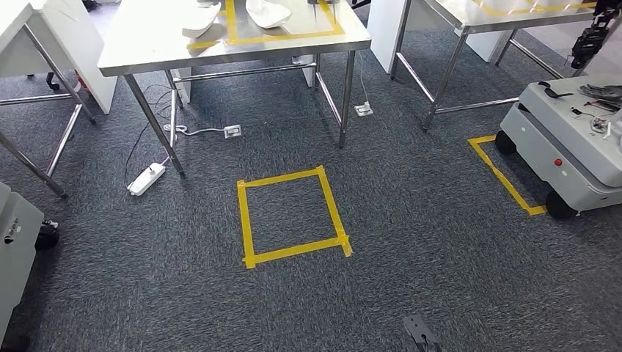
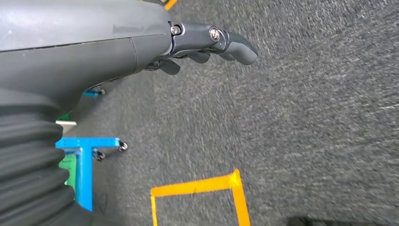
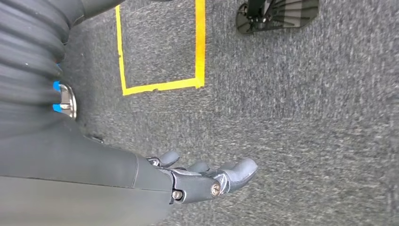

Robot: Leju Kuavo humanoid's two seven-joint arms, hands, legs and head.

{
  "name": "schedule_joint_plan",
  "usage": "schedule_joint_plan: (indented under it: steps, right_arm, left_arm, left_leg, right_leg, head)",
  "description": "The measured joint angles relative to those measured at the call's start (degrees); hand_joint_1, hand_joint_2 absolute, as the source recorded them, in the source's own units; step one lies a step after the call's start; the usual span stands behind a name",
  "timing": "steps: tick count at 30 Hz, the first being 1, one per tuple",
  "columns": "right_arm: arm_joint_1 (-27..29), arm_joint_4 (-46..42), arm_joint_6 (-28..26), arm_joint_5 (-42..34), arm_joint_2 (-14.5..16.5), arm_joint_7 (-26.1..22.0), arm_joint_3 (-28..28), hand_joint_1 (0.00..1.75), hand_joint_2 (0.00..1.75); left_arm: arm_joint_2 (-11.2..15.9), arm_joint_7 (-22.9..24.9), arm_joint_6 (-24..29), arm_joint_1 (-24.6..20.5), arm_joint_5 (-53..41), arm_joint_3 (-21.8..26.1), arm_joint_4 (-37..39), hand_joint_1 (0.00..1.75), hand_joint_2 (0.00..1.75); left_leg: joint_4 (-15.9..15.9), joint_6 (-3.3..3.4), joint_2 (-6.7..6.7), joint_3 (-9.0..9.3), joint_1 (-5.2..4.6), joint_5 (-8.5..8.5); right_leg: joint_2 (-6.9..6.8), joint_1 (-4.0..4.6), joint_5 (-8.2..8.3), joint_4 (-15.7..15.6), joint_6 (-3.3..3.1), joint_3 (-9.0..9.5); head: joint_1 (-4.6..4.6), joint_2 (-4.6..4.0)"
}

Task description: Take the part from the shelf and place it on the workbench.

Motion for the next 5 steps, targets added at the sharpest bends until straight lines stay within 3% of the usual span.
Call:
schedule_joint_plan:
  steps: [2,3,4,5]
  right_arm:
    - [0.8,-0.3,0.1,-2.5,-0.5,-0.3,2.6,0.0,0.0]
    - [1.2,-0.5,0.1,-3.8,-0.7,-0.5,3.8,0.0,0.0]
    - [1.6,-0.6,0.1,-5.0,-0.9,-0.6,5.0,0.0,0.0]
    - [1.7,-0.7,0.1,-5.6,-1.0,-0.7,5.6,0.0,0.0]
  left_arm:
    - [0.2,-0.5,-0.3,0.5,2.0,-0.9,-0.7,0.0,0.0]
    - [0.3,-0.8,-0.4,0.7,3.1,-1.4,-1.1,0.0,0.0]
    - [0.4,-1.0,-0.5,0.9,4.0,-1.8,-1.4,0.0,0.44]
    - [0.4,-1.1,-0.6,1.0,4.5,-2.0,-1.6,0.0,0.58]
  left_leg:
    - [0.0,0.02,0.0,-0.05,-0.01,0.02]
    - [0.0,0.04,0.0,-0.06,-0.01,0.03]
    - [0.0,0.04,0.0,-0.08,-0.02,0.03]
    - [0.1,0.05,0.0,-0.08,-0.02,0.04]
  right_leg:
    - [0.0,-0.01,0.06,0.0,0.09,-0.01]
    - [0.0,-0.01,0.08,0.0,0.13,-0.02]
    - [0.0,-0.01,0.09,0.0,0.14,-0.02]
    - [0.0,-0.01,0.1,0.0,0.15,-0.03]
  head:
    - [0.0,0.0]
    - [-0.01,0.0]
    - [-0.01,0.0]
    - [-0.01,0.0]
